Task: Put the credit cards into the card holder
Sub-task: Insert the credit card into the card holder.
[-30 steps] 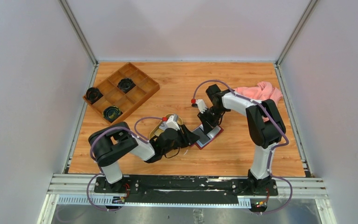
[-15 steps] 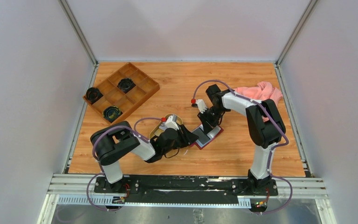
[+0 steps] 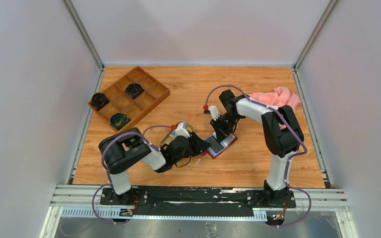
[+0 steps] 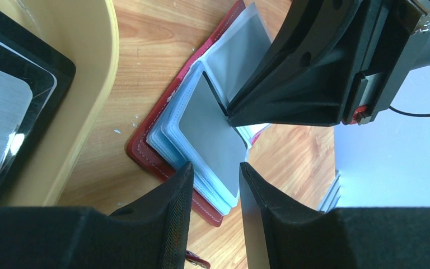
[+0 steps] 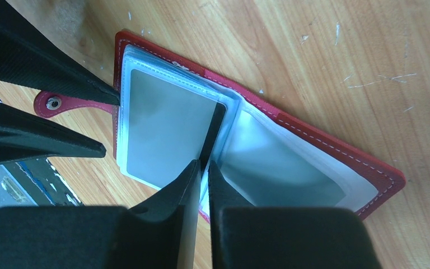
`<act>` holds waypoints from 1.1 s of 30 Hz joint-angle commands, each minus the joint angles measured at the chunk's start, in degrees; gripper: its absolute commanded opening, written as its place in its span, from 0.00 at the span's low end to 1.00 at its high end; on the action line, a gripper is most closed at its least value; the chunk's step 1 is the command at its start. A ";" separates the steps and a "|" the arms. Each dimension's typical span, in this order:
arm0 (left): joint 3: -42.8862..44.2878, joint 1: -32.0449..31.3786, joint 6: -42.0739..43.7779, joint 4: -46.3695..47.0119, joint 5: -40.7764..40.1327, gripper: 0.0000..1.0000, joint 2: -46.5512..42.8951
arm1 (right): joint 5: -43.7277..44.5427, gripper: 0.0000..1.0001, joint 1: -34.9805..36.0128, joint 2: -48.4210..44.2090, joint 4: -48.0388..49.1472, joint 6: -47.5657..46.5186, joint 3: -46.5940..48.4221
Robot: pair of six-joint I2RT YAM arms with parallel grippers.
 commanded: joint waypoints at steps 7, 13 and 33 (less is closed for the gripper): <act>-1.34 0.20 -0.93 2.34 -0.35 0.38 -0.42 | 1.09 0.13 0.34 1.87 -2.44 -0.92 0.26; -1.85 0.21 -1.31 1.33 -0.20 0.40 -1.52 | 1.01 0.13 0.42 1.95 -2.54 -0.92 0.22; -0.89 0.88 -1.87 3.69 0.58 0.36 1.12 | 0.83 0.13 0.39 2.14 -2.73 -1.02 0.34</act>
